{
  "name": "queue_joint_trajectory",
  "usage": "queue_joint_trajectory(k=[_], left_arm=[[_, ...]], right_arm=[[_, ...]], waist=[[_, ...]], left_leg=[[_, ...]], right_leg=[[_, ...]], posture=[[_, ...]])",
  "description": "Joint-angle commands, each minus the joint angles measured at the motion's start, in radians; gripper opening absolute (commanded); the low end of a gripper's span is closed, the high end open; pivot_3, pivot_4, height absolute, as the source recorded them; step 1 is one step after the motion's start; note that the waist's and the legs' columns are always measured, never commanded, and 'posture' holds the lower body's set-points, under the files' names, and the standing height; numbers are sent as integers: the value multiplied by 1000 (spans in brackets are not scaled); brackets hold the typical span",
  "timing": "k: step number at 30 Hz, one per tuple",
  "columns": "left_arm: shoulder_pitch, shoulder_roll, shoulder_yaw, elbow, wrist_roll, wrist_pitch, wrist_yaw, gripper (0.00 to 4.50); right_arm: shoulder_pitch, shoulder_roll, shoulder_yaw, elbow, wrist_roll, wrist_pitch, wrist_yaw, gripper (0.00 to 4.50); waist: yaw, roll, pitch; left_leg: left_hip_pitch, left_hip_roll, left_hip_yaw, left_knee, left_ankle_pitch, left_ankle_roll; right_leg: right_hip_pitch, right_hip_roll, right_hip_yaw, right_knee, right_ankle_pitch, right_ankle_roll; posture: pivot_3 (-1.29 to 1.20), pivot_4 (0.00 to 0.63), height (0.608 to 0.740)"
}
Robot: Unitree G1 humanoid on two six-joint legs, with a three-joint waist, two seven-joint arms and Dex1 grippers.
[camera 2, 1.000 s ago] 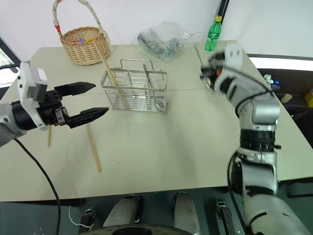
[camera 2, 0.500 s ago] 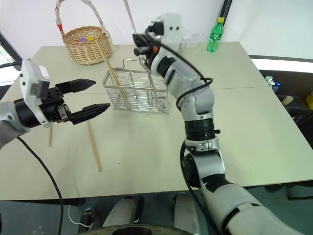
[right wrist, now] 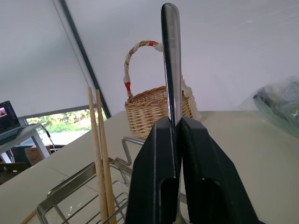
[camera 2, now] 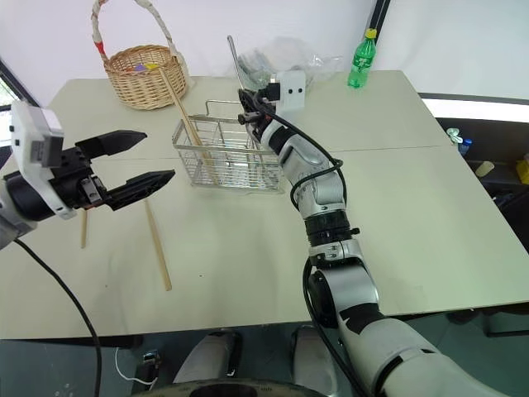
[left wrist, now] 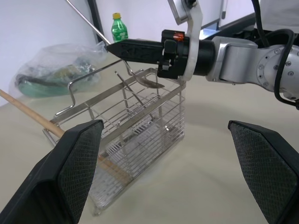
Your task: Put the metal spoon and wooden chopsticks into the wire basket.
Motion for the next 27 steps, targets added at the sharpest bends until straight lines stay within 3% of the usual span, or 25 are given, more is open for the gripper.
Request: queue_joint_trajectory(k=[1, 6, 11, 14, 20, 27], left_arm=[[-22, 18, 19, -13, -5, -10, 3, 4500], [-40, 16, -3, 8, 10, -19, -5, 4500], [-64, 9, -25, 41, 31, -29, -17, 4500], [-84, 2, -23, 71, 40, -29, -3, 4500], [-115, -8, 41, 156, 49, -15, 82, 4500], [-218, 13, 77, 429, 146, 83, 301, 4500]], right_arm=[[-14, 0, -10, -26, 10, -9, 6, 2108], [-1, -24, -10, -79, 5, 12, -15, 4484], [-5, -71, -33, -169, 39, 75, -12, 4484], [-33, -152, -62, -294, 107, 152, 44, 4484], [-40, -416, -103, -511, 289, 352, 266, 4484], [149, -762, -101, -731, 456, 473, 644, 4484]], waist=[[0, 0, 0], [1, 0, 0], [2, 0, 0], [4, 0, 0], [5, -1, 0], [7, -6, -2]], left_leg=[[0, 0, 0, 0, 0, 0], [0, 0, 0, 0, 0, 0], [0, 0, 0, 0, 0, 0], [0, 0, 0, 0, 0, 0], [-1, 0, 0, 0, 0, 0], [2, 1, 0, -1, 0, 1]], right_leg=[[0, 0, 0, 0, 0, 0], [0, 0, 0, 0, 0, 0], [0, 0, 0, 0, 0, 0], [0, 0, 0, 0, 0, 0], [3, 0, 0, -1, 0, 0], [9, -1, -1, -3, -2, 3]], posture=[[0, 150, 674], [0, 150, 674], [0, 150, 674], [0, 150, 674], [0, 150, 674], [0, 150, 674]])
